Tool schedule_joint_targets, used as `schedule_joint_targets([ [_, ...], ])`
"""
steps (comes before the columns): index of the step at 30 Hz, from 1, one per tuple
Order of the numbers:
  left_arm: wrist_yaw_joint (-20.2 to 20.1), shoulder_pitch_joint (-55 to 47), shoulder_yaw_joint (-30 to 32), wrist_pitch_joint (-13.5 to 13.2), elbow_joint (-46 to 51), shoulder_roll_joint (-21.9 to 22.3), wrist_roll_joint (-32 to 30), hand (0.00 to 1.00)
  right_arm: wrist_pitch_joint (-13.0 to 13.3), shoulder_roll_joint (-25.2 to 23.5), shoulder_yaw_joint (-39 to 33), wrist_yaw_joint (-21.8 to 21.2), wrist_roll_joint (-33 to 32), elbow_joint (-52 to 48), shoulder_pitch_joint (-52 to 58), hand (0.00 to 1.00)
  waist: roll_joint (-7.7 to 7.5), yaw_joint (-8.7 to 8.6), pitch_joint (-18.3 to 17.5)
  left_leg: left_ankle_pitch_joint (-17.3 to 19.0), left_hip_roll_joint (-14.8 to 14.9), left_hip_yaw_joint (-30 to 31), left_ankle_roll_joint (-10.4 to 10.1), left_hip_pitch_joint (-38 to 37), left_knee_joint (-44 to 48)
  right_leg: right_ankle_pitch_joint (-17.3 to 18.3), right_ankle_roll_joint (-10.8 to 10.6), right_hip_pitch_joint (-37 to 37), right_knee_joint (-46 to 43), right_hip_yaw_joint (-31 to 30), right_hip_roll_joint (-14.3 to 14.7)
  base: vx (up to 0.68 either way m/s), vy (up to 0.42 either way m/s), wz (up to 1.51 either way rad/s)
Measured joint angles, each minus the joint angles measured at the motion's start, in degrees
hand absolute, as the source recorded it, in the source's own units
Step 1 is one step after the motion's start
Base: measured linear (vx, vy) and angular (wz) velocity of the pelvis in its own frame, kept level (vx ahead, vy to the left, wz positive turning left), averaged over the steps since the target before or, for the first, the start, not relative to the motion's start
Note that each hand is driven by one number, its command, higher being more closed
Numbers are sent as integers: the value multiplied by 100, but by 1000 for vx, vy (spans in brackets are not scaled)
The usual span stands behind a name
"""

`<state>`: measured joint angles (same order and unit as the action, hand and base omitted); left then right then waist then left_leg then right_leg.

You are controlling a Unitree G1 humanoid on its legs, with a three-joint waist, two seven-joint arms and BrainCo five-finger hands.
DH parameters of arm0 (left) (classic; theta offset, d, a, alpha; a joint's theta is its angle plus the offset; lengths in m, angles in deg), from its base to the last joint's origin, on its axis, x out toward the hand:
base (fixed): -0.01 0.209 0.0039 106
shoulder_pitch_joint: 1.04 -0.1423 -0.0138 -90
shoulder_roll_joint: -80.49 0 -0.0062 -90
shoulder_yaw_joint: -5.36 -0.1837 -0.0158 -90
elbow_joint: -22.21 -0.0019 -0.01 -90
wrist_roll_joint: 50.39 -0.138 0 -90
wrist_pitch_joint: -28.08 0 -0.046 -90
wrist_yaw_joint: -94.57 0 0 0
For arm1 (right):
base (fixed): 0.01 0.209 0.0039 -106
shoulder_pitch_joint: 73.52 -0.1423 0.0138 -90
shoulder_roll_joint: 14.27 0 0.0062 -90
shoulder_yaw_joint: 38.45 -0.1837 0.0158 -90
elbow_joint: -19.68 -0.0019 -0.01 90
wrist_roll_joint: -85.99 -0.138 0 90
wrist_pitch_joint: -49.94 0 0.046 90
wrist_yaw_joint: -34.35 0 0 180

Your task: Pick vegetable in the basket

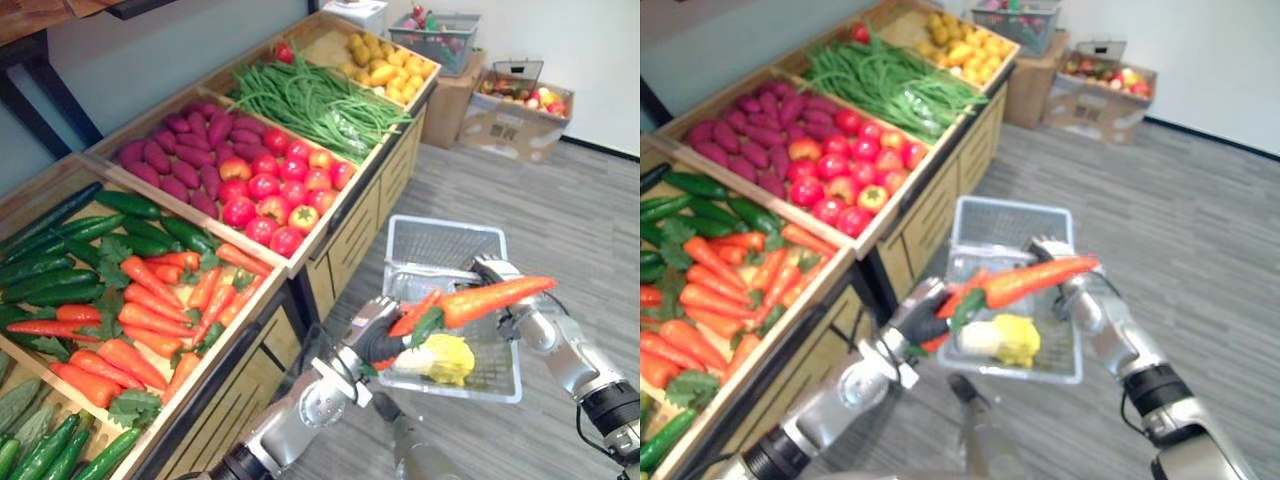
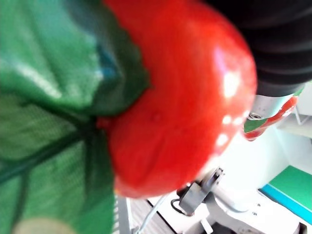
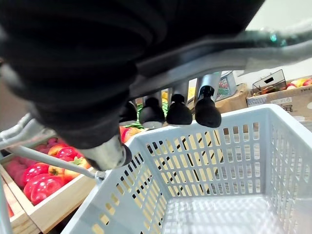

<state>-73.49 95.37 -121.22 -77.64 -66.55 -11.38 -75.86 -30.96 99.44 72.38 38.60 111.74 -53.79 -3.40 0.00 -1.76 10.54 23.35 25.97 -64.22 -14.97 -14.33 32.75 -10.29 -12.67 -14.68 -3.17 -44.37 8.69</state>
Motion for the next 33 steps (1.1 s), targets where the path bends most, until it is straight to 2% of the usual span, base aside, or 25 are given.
schedule_joint_targets([
  [5, -111, -2, -145, -2, -61, -31, -13, 100, 39, -1, 181, -114, -215, -27, -226, 100, 12, 23, 10, 17, 53, -16, 7, 11, 59, -15, 1, -5, 14, 9, 12, 27, 19, 1],
  [15, -150, 3, -311, -7, -395, -20, -65, 100, 120, -5, 229, -133, -220, -159, -294, 100, 66, 20, 42, 16, 63, 54, 9, 39, 61, -24, 8, 14, 23, 70, -26, 31, 22, 3],
  [22, -182, 21, -294, 34, -1142, 47, -238, 100, 117, -22, 219, -191, -221, -151, -294, 100, 140, -125, 92, 34, 54, 235, 66, 138, 56, -21, 7, 69, 145, 175, -116, 17, 20, 9],
  [27, -179, 225, -110, 264, -1765, 397, -293, 100, 108, -25, 203, -193, -222, 14, -296, 100, 154, -157, 120, 26, -99, 265, 103, 144, -68, -36, -19, 93, 219, 173, -247, 13, 31, 4],
  [33, -110, 589, 72, 514, -2540, 675, -454, 100, 86, -68, 190, -221, -234, 174, -383, 100, 141, -292, 240, 59, -256, 369, 175, 247, -94, -58, -58, 80, 308, 190, -369, 1, 35, 6],
])
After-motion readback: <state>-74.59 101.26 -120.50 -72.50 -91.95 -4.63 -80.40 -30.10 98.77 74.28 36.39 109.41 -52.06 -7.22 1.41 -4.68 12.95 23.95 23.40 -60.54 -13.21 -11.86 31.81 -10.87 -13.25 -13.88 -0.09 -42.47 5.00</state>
